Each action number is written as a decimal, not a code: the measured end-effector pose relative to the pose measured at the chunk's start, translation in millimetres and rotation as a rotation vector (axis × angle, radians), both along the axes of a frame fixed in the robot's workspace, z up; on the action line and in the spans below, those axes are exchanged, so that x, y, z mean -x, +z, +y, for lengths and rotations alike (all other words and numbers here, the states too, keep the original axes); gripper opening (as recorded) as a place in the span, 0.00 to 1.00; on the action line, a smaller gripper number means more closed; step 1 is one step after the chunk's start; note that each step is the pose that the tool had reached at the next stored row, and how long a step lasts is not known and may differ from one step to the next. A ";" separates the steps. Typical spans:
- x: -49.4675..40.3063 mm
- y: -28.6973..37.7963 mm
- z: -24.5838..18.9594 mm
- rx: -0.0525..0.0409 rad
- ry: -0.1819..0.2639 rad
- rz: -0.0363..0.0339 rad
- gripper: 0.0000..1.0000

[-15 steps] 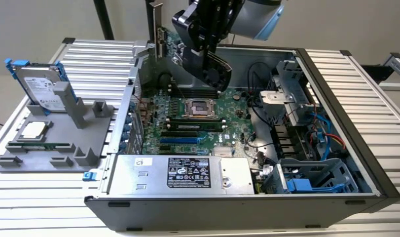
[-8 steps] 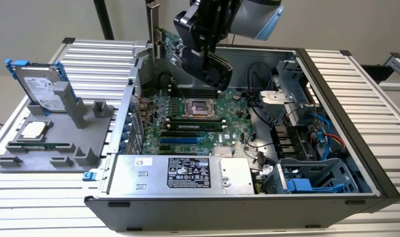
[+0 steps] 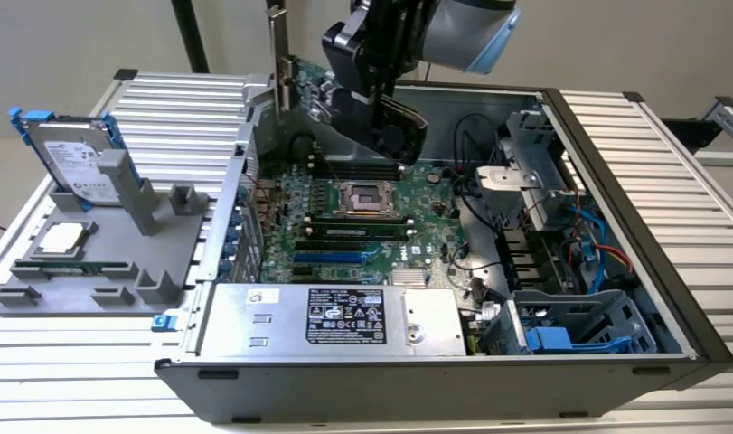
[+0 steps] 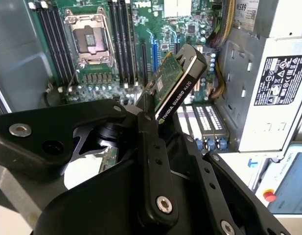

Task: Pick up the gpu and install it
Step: 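Insert the gpu into the slot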

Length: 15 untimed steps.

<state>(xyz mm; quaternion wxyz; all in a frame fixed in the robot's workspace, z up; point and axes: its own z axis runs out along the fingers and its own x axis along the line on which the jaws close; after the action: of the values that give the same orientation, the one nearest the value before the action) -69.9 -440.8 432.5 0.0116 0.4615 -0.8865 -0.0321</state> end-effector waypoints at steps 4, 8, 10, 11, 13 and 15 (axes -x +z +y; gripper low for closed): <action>0.0 0.0 0.0 -0.0001 0.031 0.0000 0.00; 0.0 0.0 0.0 -0.0001 0.063 0.0000 0.00; 0.0 0.0 0.0 0.0000 0.078 0.0000 0.00; 0.0 0.0 0.0 0.0000 0.086 0.0000 0.00; 0.0 0.0 0.0 0.0000 0.102 0.0000 0.00; 0.0 0.0 0.0 -0.0001 0.117 0.0000 0.00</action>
<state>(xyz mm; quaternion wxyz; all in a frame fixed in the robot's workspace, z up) -69.9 -440.8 432.4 0.0134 0.5127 -0.8579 -0.0314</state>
